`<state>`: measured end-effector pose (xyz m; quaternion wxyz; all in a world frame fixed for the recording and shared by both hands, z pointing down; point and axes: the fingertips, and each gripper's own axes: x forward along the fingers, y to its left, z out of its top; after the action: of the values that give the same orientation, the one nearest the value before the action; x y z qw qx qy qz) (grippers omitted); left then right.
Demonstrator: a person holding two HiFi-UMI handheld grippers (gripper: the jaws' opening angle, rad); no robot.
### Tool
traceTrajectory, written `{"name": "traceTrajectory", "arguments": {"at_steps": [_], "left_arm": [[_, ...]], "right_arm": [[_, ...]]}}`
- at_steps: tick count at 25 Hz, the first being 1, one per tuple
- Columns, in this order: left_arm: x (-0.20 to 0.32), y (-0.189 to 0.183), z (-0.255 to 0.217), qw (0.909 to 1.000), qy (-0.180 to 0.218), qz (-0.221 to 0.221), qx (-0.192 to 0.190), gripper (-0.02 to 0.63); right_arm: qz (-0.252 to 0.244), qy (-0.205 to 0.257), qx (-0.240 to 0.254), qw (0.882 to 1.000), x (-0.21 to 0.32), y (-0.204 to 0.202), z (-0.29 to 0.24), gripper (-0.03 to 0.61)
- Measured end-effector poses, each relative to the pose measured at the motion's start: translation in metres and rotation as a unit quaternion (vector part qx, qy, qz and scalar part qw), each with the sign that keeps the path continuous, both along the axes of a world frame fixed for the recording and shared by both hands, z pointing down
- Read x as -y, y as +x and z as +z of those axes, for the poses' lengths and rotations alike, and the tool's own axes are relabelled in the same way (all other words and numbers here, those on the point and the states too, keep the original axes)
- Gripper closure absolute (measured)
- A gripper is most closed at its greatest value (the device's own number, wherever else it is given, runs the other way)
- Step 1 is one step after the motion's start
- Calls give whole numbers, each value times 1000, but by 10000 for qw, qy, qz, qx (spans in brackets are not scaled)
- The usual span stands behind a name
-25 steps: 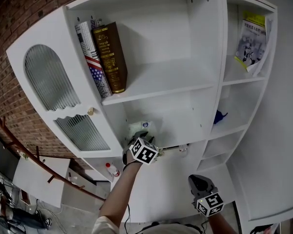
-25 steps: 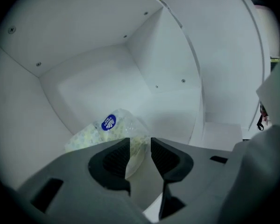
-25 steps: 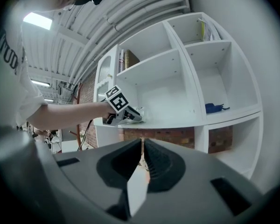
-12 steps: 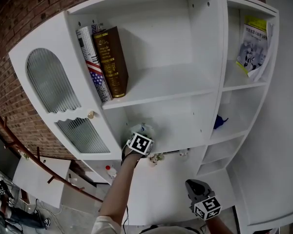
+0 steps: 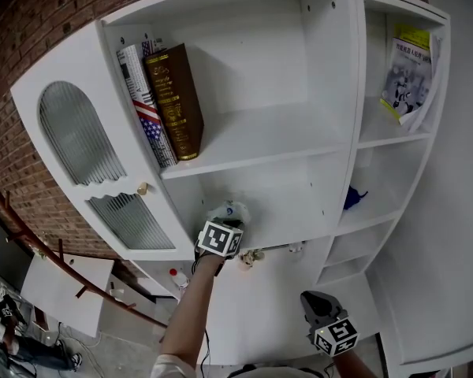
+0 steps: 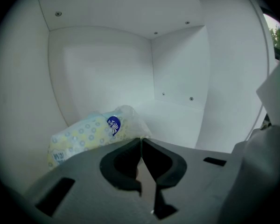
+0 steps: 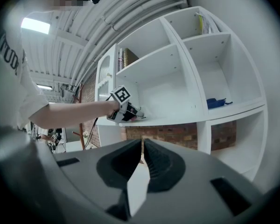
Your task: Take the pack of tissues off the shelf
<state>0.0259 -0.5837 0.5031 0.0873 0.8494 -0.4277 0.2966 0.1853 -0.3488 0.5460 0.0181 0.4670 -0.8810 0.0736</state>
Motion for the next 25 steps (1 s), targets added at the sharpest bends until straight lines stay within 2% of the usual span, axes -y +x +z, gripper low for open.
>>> {"name": "traceTrajectory", "arguments": {"at_steps": [9,14,25], "left_arm": [[-20,11,-28,9966,718,204,-359,583],[-35,9,-45,9936,1054,177,-360,583],[-67,12,-71,9861,1504,351,-612,583]], "right_arm": [[-100,-14,-1,9999,1,-6,1,543],[-112,-4,-8,9999,0,-7,0,543],[-104,5,-35,9999,-7,-8,-1,543]]}}
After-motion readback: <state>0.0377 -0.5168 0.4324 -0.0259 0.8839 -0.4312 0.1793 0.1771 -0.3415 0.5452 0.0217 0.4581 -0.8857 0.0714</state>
